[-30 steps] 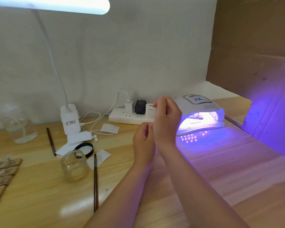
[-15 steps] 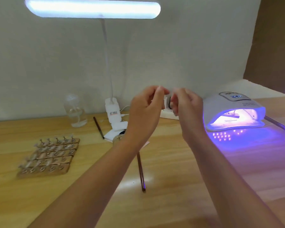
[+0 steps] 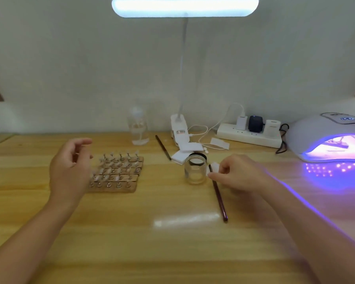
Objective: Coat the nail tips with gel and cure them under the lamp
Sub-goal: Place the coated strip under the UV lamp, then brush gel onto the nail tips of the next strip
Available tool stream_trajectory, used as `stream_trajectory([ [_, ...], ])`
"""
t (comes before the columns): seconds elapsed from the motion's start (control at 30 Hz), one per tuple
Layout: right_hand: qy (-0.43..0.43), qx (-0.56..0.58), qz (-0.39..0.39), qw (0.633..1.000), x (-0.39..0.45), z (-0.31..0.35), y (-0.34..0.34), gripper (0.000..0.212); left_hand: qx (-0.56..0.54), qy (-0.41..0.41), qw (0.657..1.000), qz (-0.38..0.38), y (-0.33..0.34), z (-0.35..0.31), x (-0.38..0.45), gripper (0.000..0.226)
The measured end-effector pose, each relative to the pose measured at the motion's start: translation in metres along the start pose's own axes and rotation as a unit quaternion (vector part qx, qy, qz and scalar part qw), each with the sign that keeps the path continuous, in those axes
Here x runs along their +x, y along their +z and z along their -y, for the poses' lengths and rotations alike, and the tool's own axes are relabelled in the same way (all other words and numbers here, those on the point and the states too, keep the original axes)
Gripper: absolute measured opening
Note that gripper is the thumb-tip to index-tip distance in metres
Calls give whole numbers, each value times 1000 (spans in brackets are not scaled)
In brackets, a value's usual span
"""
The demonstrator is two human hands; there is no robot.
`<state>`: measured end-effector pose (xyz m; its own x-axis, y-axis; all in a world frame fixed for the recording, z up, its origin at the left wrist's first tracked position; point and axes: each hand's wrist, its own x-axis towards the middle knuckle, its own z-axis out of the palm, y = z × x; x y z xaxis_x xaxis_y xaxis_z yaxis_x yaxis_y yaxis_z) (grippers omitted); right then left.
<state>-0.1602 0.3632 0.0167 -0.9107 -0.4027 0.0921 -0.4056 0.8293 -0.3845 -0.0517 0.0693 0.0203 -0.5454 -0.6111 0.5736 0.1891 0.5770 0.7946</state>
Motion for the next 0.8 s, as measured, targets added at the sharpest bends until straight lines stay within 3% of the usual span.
stream_trajectory([
  [0.1,11,-40,0,999,-2,4,2,36,35,-51,998,-20,-17,20,7,23],
  [0.17,16,-58,2,998,-4,7,4,35,55,-85,995,9,-24,30,12,26],
  [0.33,7,-83,1,997,-3,10,9,30,116,-197,957,179,-34,41,22,28],
  [0.43,16,-68,-1,998,-1,10,9,32,152,-210,918,301,-47,40,27,30],
  [0.5,22,-6,-17,1000,0,9,7,30,149,-216,897,356,-55,36,29,25],
  [0.6,19,124,-93,988,-1,11,4,28,150,-223,887,376,-56,32,28,31],
  [0.7,20,272,-172,946,-3,17,3,27,186,-190,901,343,-49,33,25,29],
  [0.8,-10,385,-204,900,-7,32,3,28,194,-175,902,342,-47,35,24,26],
])
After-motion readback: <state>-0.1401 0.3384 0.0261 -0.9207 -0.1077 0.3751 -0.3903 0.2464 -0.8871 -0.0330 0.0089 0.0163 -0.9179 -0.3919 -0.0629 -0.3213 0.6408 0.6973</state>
